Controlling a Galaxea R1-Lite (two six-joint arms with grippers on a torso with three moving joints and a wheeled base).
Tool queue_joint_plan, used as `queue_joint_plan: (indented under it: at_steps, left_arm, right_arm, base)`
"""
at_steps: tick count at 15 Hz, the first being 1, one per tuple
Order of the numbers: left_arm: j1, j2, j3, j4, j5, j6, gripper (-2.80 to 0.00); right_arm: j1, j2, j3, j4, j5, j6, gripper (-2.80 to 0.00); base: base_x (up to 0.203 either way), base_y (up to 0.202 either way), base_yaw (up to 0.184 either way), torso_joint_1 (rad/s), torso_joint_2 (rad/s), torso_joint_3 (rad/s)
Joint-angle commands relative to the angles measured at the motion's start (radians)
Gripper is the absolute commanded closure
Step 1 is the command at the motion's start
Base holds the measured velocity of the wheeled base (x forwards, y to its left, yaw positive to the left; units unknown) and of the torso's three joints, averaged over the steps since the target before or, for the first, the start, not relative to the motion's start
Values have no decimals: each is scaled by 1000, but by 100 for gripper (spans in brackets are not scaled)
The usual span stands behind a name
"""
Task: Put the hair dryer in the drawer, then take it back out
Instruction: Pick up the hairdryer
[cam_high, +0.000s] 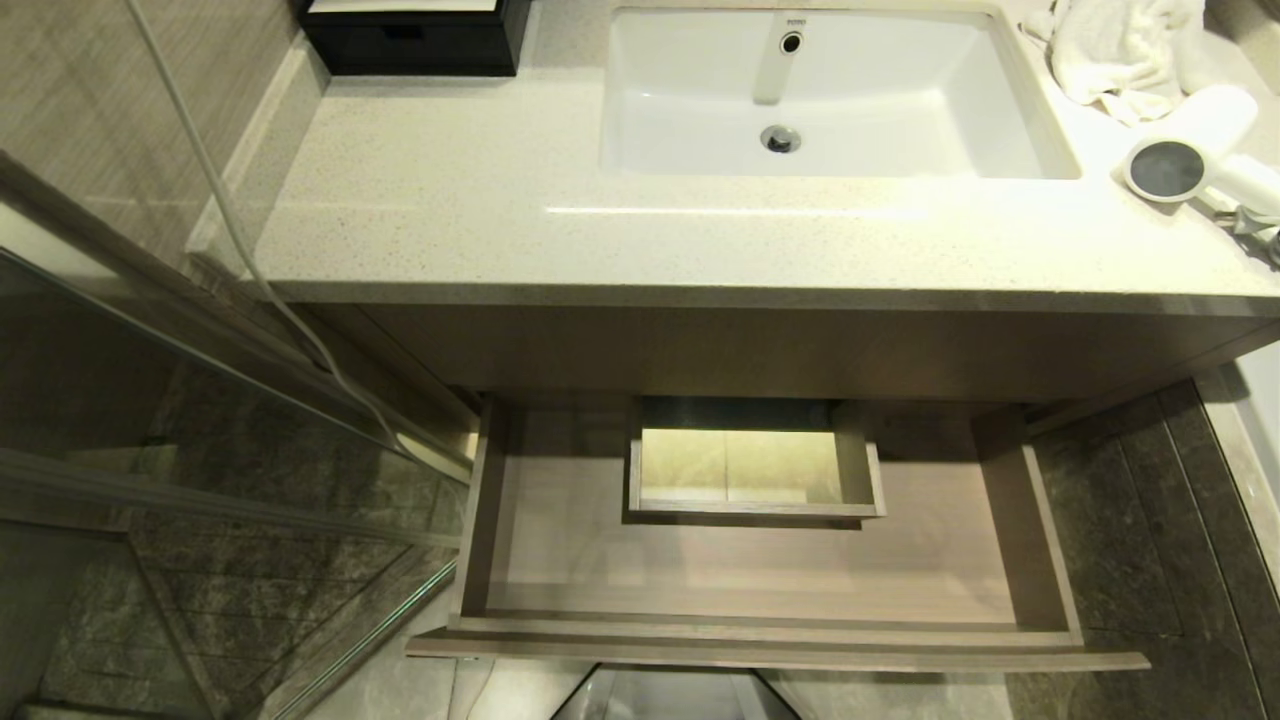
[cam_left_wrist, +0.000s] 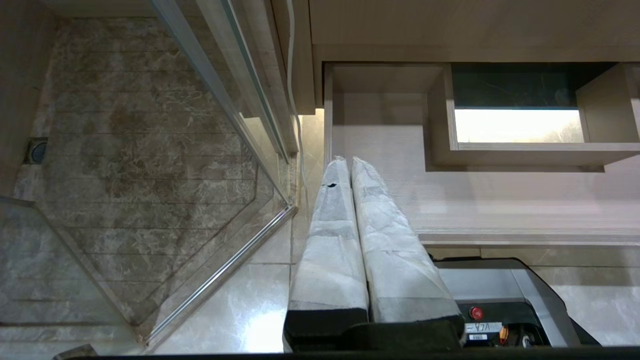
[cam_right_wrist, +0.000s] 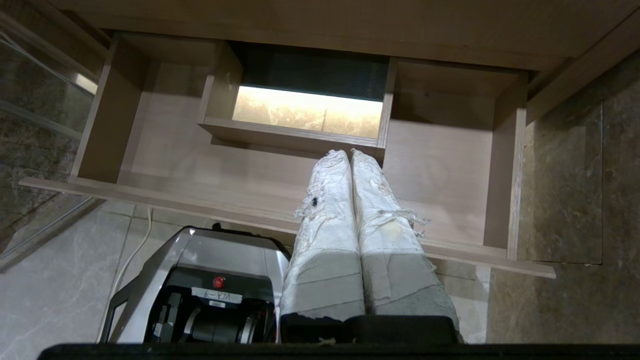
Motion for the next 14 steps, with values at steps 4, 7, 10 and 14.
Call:
queue_joint_plan:
  at_steps: [4,7,10,14]
  left_arm:
    - [0,0,2,-1,0,0,0]
    - [-1,0,0,-1,0,0,0]
    - [0,0,2,-1,0,0,0]
    - [0,0,2,-1,0,0,0]
  right_arm:
    - [0,-39,0,-1,1,2,0]
    - [0,-39,0,-2,1,5,0]
    - [0,-39,0,-2,1,5,0]
    - [0,-39,0,-1,1,5,0]
  base:
    - [0,0,0,0,0,0]
    - [0,0,0,0,0,0]
    - [-2,-1,-24,0,1,1]
    - [0,8,-168,3,4,4]
